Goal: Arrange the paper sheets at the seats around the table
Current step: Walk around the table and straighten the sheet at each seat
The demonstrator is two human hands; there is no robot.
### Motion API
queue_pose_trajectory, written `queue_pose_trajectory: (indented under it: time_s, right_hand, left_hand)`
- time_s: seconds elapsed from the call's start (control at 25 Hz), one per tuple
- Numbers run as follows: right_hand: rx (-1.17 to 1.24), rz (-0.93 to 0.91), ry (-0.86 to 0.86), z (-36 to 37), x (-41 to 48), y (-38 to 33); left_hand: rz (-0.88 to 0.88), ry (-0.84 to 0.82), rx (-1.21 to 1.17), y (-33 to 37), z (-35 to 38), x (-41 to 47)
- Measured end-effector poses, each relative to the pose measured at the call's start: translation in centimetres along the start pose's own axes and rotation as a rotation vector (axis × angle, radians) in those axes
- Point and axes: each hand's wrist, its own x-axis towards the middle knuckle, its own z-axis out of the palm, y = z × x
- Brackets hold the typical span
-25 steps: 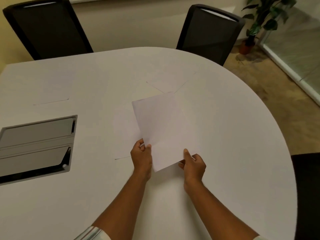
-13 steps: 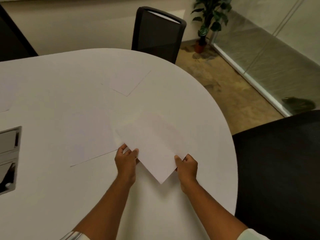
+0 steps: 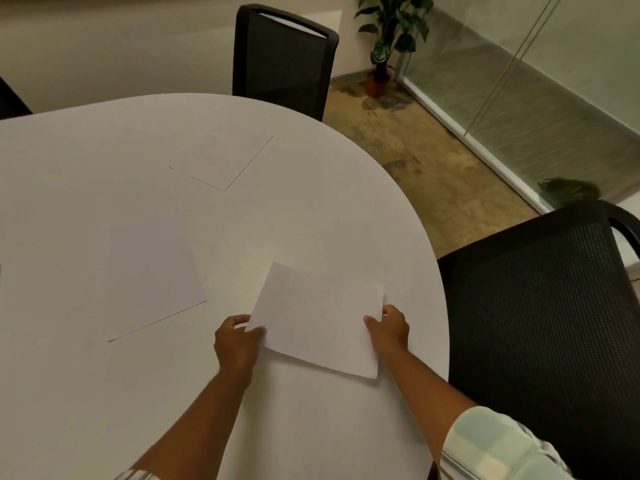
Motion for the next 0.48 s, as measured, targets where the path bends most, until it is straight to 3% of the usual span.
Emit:
queue_pose_trajectory:
  time_s: [0.28,0.48]
  right_hand:
    - [-0.226,-0.1,-0.039,0.1,-0.2,0.5]
    - [-0.672,-0.455,-0.021,1.0,-3.0,2.6]
  left_hand:
    - [0.091,0.013,0.272,-0.6,0.2,-0.7]
    - [0.284,-0.013,0.714,-1.6,1.0,-1.9]
